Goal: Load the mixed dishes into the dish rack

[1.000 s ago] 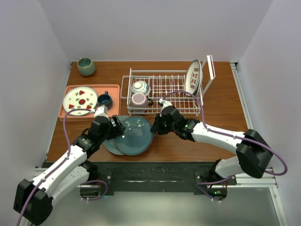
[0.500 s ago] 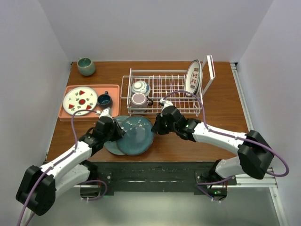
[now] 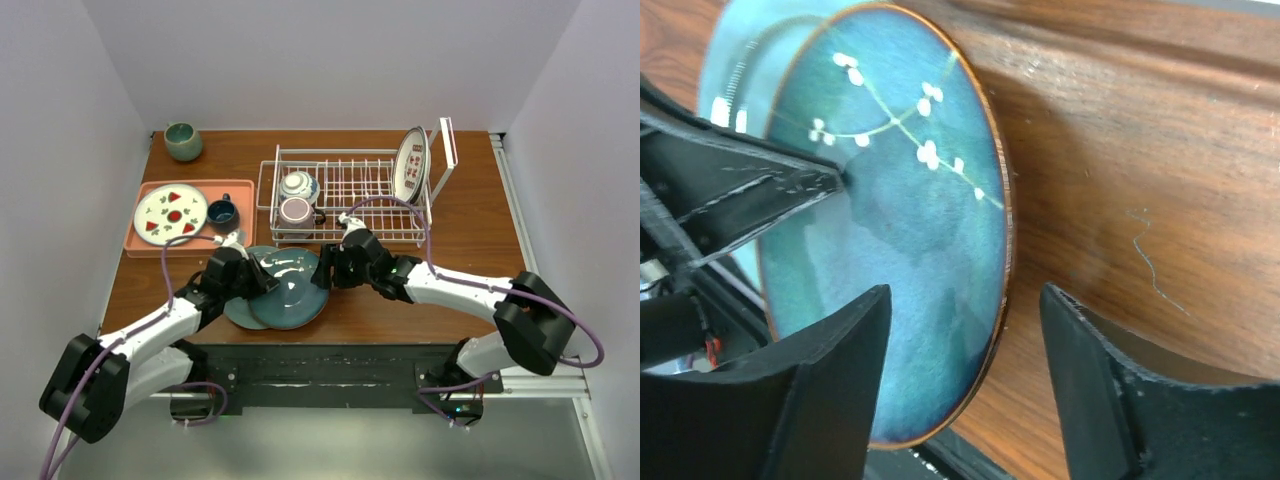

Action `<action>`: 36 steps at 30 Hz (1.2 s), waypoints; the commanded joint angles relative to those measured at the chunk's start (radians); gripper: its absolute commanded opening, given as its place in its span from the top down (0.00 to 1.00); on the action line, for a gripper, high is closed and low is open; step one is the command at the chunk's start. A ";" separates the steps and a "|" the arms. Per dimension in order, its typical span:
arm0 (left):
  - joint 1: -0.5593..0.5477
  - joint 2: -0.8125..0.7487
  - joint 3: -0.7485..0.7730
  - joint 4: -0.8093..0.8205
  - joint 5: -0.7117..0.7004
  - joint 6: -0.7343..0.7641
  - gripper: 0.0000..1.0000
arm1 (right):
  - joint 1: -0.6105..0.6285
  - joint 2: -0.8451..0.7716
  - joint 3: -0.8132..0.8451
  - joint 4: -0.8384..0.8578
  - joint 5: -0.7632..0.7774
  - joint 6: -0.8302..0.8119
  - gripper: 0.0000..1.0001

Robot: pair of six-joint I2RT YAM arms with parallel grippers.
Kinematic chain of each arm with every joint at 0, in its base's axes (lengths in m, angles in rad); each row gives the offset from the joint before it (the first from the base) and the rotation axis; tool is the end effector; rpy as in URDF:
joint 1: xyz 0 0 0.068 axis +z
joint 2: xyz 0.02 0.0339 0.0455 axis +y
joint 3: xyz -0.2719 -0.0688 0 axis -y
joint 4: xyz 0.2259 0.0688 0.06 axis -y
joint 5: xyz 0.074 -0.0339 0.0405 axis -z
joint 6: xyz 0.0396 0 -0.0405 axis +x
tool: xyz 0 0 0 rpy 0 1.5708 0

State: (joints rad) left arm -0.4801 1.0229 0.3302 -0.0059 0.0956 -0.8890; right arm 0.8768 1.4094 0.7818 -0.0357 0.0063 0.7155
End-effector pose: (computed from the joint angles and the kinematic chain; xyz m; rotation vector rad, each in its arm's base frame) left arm 0.1556 -0.0853 0.1746 -0.4356 2.3647 -0.7975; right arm 0.1818 0.2181 0.2278 -0.1878 2.3682 0.8228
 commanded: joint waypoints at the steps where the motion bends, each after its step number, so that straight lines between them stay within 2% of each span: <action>1: 0.000 0.063 -0.069 -0.010 0.070 -0.027 0.81 | 0.004 0.036 -0.026 0.098 -0.025 0.039 0.30; 6: -0.002 0.082 -0.088 0.049 0.095 -0.037 0.83 | 0.004 0.060 -0.061 0.178 -0.048 0.067 0.28; 12: -0.002 0.080 -0.097 0.069 0.096 -0.047 0.83 | 0.004 0.079 -0.142 0.367 -0.104 0.133 0.32; 20: -0.002 0.074 -0.109 0.083 0.099 -0.050 0.84 | 0.004 0.115 -0.187 0.488 -0.118 0.186 0.49; 23: -0.002 0.066 -0.111 0.084 0.102 -0.053 0.84 | 0.004 0.118 -0.191 0.500 -0.115 0.197 0.60; 26: -0.002 0.055 -0.112 0.081 0.104 -0.051 0.84 | 0.004 0.119 -0.190 0.491 -0.111 0.205 0.73; 27: -0.002 0.046 -0.114 0.080 0.102 -0.054 0.84 | 0.004 0.122 -0.187 0.484 -0.108 0.203 0.82; 30: -0.002 0.016 -0.109 0.061 0.092 -0.053 0.81 | 0.004 0.131 -0.148 0.402 -0.108 0.194 1.00; 36: -0.002 -0.067 -0.054 -0.081 0.033 -0.027 0.75 | 0.002 0.094 -0.128 0.321 -0.109 0.174 1.00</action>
State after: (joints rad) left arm -0.4789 0.9886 0.2626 0.1226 0.1833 -0.9577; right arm 0.8673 1.5322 0.6254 0.3637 -0.1081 0.9791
